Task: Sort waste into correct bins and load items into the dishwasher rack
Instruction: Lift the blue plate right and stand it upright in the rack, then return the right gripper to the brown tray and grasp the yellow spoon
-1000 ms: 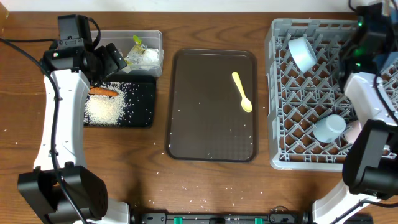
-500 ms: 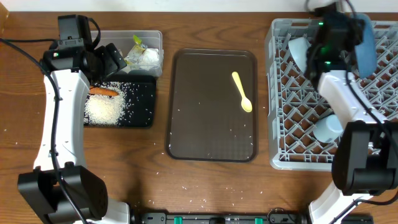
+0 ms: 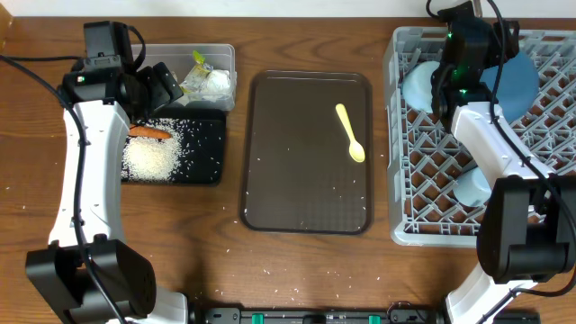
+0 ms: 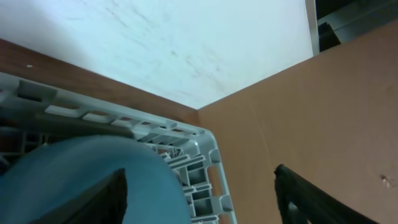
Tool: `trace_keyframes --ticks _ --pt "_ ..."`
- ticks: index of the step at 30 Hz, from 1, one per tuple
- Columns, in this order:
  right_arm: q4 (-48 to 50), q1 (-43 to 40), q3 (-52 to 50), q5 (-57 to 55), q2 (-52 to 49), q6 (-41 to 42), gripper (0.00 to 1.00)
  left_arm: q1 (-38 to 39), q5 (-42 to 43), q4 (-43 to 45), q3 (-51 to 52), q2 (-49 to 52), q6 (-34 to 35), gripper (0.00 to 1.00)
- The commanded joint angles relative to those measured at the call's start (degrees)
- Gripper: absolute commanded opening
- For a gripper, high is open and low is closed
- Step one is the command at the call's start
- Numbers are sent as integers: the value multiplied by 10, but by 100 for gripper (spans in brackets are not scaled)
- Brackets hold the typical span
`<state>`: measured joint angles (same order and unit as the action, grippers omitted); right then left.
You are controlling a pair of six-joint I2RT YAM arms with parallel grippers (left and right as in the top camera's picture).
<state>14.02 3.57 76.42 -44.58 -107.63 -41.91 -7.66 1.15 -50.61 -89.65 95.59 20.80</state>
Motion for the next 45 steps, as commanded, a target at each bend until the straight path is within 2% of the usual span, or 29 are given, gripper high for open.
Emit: trace_keyframes --ticks 1,7,12,15,21,23,26,32,39,45 --pt "6 5 -2 1 7 41 77 0 -3 -1 -1 1 -1 98" --pt "-9 11 -2 65 50 113 80 0 -3 -1 -1 1 -1 98" --pt "-82 47 -2 172 97 179 81 0 -3 -1 -1 1 -1 98" --pt "-149 77 -2 265 119 264 79 0 -3 -1 -1 1 -1 98" --pt "-272 128 -2 409 125 482 83 0 -3 -1 -1 1 -1 98" --pt "-305 139 -2 449 117 525 82 0 -3 -1 -1 1 -1 98" --pt "-341 164 -3 470 92 528 78 0 -3 -1 -1 1 -1 98" --pt "-369 216 -3 374 17 526 78 0 -3 -1 -1 1 -1 98" --pt "-382 229 -3 373 -42 537 75 0 -3 -1 -1 1 -1 98" --pt "-400 226 -3 373 -83 548 66 0 -3 -1 -1 1 -1 98"
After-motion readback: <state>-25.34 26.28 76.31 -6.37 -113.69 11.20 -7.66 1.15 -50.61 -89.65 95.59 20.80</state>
